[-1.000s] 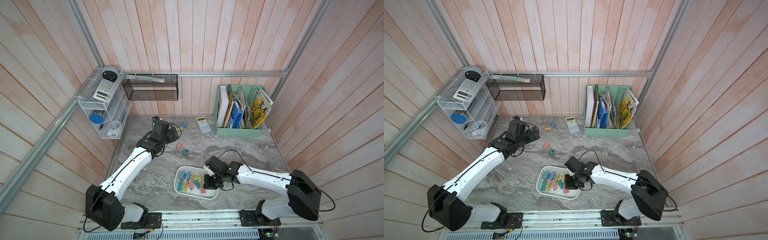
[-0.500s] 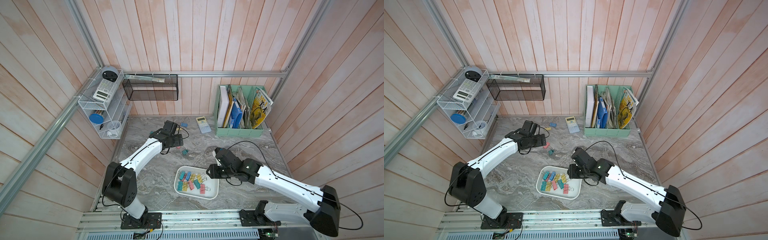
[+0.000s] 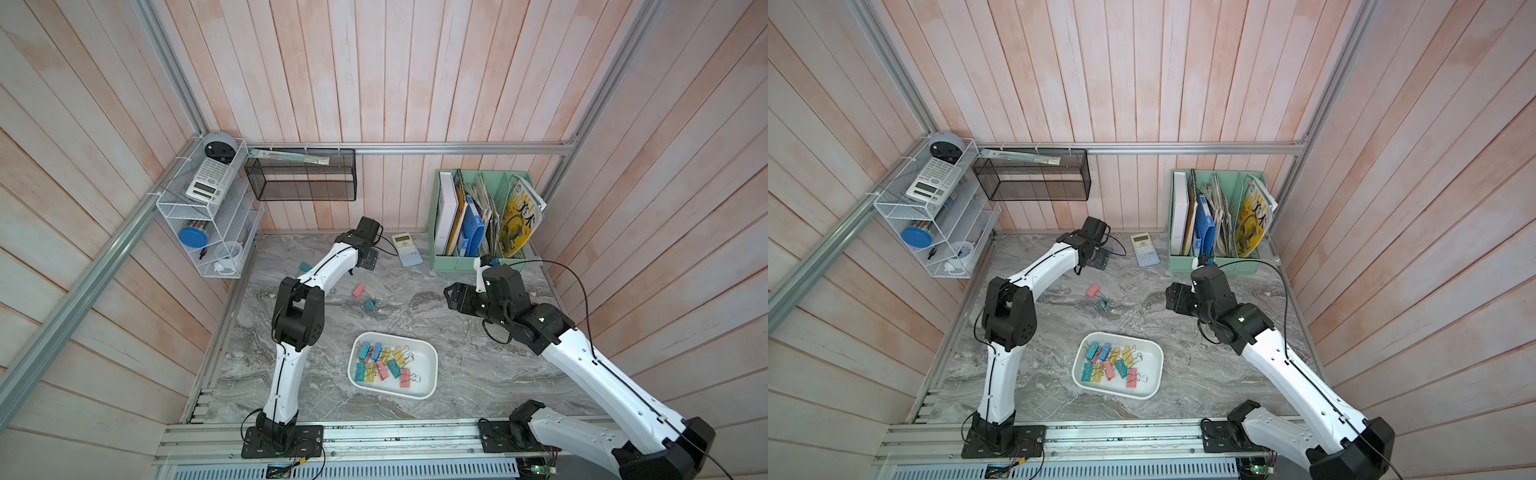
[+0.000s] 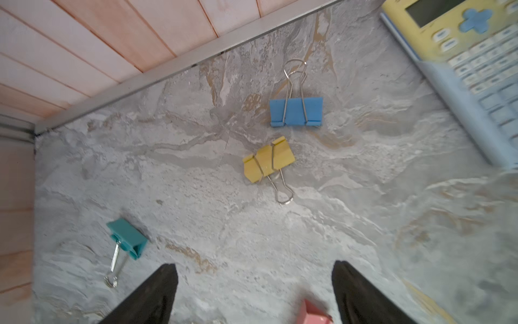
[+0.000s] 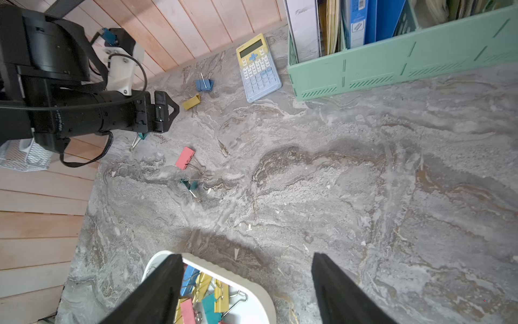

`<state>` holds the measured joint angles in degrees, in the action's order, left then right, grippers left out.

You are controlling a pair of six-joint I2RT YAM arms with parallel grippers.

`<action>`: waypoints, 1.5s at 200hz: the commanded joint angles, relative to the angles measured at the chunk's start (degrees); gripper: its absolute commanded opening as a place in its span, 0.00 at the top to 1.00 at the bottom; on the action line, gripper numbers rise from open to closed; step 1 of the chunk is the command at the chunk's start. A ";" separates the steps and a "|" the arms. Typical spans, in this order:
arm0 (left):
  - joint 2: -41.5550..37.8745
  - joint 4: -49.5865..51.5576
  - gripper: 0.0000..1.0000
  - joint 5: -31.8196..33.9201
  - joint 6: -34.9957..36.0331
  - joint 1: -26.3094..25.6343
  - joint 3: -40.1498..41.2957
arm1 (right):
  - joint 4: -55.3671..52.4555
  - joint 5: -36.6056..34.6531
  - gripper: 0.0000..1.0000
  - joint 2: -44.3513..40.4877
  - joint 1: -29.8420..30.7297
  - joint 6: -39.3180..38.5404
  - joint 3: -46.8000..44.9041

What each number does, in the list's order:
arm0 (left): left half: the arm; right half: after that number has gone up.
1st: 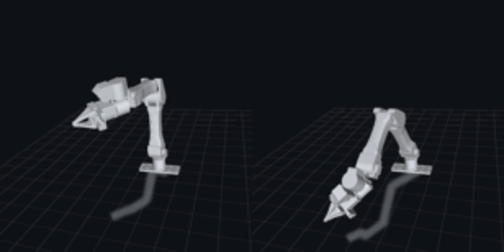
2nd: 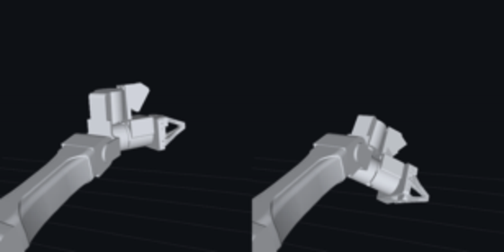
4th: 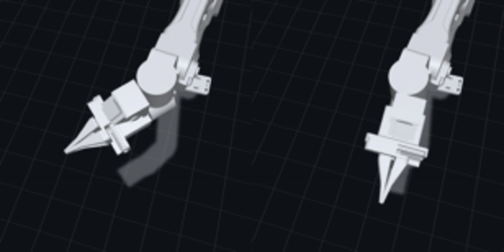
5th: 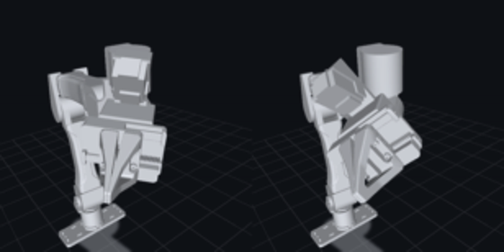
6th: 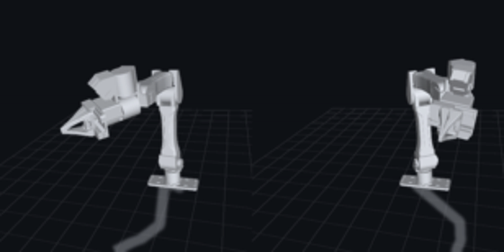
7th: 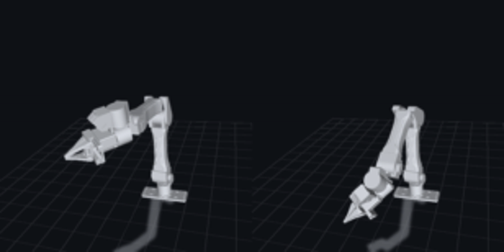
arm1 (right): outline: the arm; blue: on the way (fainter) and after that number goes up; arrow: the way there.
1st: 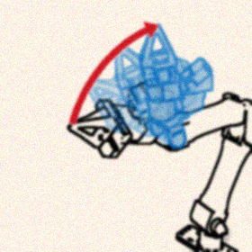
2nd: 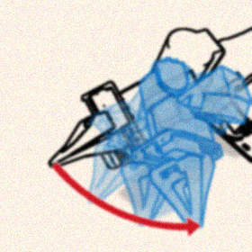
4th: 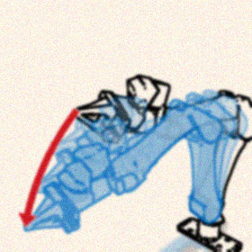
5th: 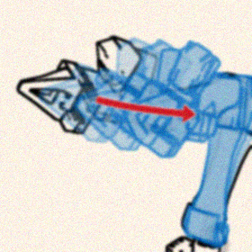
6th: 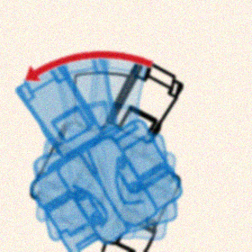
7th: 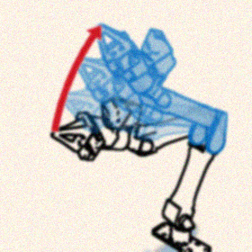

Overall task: Put the binder clips in the storage box
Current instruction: Pick up the binder clip at the center of the board.

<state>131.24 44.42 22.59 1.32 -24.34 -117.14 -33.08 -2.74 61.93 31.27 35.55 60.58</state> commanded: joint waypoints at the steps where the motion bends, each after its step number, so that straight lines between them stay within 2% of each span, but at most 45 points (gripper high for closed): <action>1: 4.24 3.49 0.08 8.37 12.47 -0.91 -5.51 | -4.30 5.74 0.18 2.93 -3.36 -6.02 5.68; 17: 7.12 1.70 0.08 12.21 18.41 -1.48 -7.22 | -6.38 9.40 0.17 4.17 -5.54 -6.92 7.16; 31: 8.31 0.84 0.08 12.43 21.34 -1.35 -7.80 | -6.79 10.48 0.16 3.88 -6.11 -7.67 7.19; 58: 9.25 -0.36 0.10 10.75 20.83 -1.40 -7.56 | -4.89 9.92 0.16 3.21 -6.44 -7.96 6.45; 90: 11.63 -3.71 0.25 12.89 18.41 -1.33 -7.94 | -5.49 10.41 0.16 6.08 -7.69 -4.83 9.17; 113: 14.37 -5.14 0.28 12.51 19.91 -1.27 -8.99 | -6.69 14.44 0.16 9.01 -7.77 -4.88 10.63; 131: 15.57 -6.50 0.33 11.57 18.04 -0.81 -10.08 | -10.03 15.25 0.16 11.26 -7.80 -4.36 12.85; 153: 17.61 -8.67 0.42 10.37 18.09 -0.52 -12.72 | -13.42 16.19 0.15 13.07 -7.80 -4.35 15.14; 177: 18.55 -8.59 0.63 10.38 17.06 -0.21 -15.18 | -14.35 15.67 0.15 13.06 -7.80 -4.42 15.89; 227: 16.27 -5.94 1.00 8.53 16.56 -0.56 -12.00 | -14.05 15.29 0.14 14.21 -8.48 -4.79 16.89; 248: 13.44 -5.84 1.00 9.18 17.30 -1.30 -9.72 | -12.88 16.54 0.13 14.87 -9.15 -4.31 16.99; 271: 8.55 -4.81 1.00 8.52 17.31 -1.84 -6.44 | -7.04 20.20 0.11 14.44 -11.79 -0.68 14.23; 300: 2.18 6.46 1.00 1.91 11.48 -2.51 -7.23 | 2.16 20.39 0.08 12.98 -15.95 6.55 8.57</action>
<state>141.25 42.06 30.48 17.74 -26.13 -123.61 -38.98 16.43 76.12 18.02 35.48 73.12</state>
